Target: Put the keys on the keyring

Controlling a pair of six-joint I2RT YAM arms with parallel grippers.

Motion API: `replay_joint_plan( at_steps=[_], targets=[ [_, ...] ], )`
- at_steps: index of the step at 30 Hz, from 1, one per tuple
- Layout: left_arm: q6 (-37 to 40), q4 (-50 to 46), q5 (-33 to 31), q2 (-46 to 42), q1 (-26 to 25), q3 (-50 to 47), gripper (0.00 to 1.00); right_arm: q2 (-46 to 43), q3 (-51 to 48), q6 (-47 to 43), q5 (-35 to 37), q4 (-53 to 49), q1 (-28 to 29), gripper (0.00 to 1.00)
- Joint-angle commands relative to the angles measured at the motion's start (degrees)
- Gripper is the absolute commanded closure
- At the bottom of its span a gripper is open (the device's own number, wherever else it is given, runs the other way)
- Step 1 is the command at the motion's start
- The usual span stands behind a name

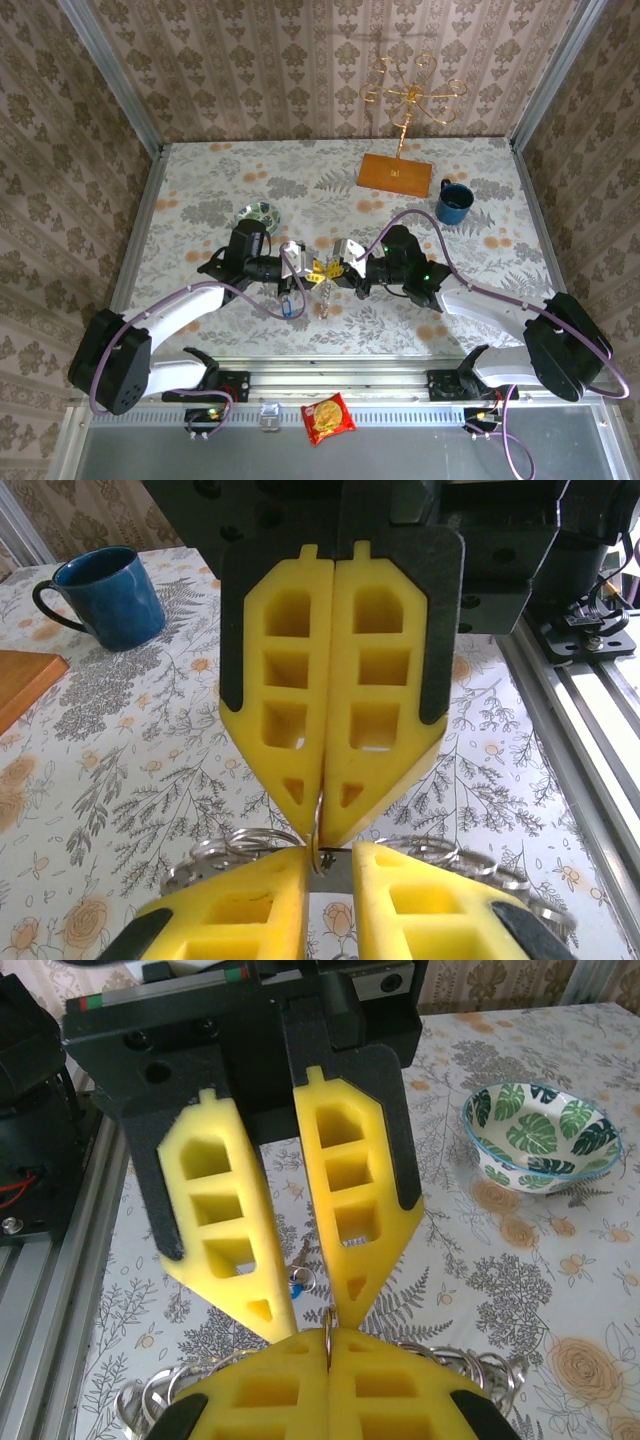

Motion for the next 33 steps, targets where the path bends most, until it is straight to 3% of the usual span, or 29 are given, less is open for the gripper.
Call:
replay_joint_plan(
  at_steps=[1,10,20,28,33],
  targets=[
    [1.9,-0.6,0.2,0.3,-0.5,-0.7,0.84,-1.5,0.0,-1.6,-2.2,2.1,0.5,1.0],
    [2.6,2.6,-1.3,0.6,-1.8,-1.8,1.0,0.0,1.3,-3.8,-2.0,-1.8,0.7,1.0],
    [4.2,5.9,-10.5,-1.5,-3.1,-4.4,1.0,-1.5,3.4,-11.4,7.0,-13.9,0.8,0.88],
    [4.4,5.6,-11.1,-1.8,-3.3,-4.4,1.0,-2.4,5.2,-13.5,8.8,-18.0,1.5,0.9],
    [4.4,5.5,-10.6,-2.0,-3.5,-4.3,1.0,-1.4,5.6,-13.2,8.9,-17.6,2.0,0.86]
  ],
)
